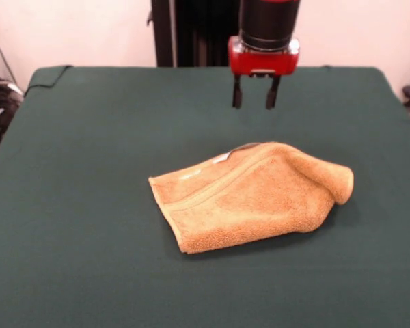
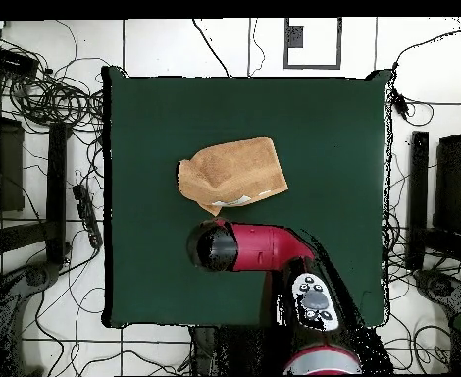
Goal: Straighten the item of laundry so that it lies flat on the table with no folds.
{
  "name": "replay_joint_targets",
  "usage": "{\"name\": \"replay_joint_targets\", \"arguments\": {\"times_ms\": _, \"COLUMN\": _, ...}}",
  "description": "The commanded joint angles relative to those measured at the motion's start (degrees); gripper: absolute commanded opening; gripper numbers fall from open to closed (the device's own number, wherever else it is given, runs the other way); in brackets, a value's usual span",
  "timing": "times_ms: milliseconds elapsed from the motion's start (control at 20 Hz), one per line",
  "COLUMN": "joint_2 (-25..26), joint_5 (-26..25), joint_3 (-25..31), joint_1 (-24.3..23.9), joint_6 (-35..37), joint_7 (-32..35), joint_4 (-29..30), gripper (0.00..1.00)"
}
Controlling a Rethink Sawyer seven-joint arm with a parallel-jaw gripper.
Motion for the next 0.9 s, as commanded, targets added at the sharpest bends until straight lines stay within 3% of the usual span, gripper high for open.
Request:
{"name": "replay_joint_targets", "arguments": {"times_ms": 50, "joint_2": -1.0, "joint_5": -2.2, "joint_3": 5.5, "joint_1": -4.4, "joint_6": 5.5, "joint_7": -1.8, "joint_4": 2.0, "gripper": 1.0}}
{"name": "replay_joint_targets", "arguments": {"times_ms": 200, "joint_2": 0.3, "joint_5": -1.4, "joint_3": 2.5, "joint_1": -1.5, "joint_6": 3.5, "joint_7": 4.0, "joint_4": 2.1, "gripper": 1.0}}
{"name": "replay_joint_targets", "arguments": {"times_ms": 450, "joint_2": 3.5, "joint_5": 4.5, "joint_3": -2.8, "joint_1": 4.5, "joint_6": 0.1, "joint_7": 16.9, "joint_4": 1.6, "gripper": 1.0}}
{"name": "replay_joint_targets", "arguments": {"times_ms": 800, "joint_2": 8.3, "joint_5": 13.0, "joint_3": -7.3, "joint_1": 10.3, "joint_6": -9.7, "joint_7": 25.5, "joint_4": 1.4, "gripper": 1.0}}
{"name": "replay_joint_targets", "arguments": {"times_ms": 900, "joint_2": 8.8, "joint_5": 16.6, "joint_3": -8.4, "joint_1": 11.8, "joint_6": -8.7, "joint_7": 27.4, "joint_4": 2.0, "gripper": 1.0}}
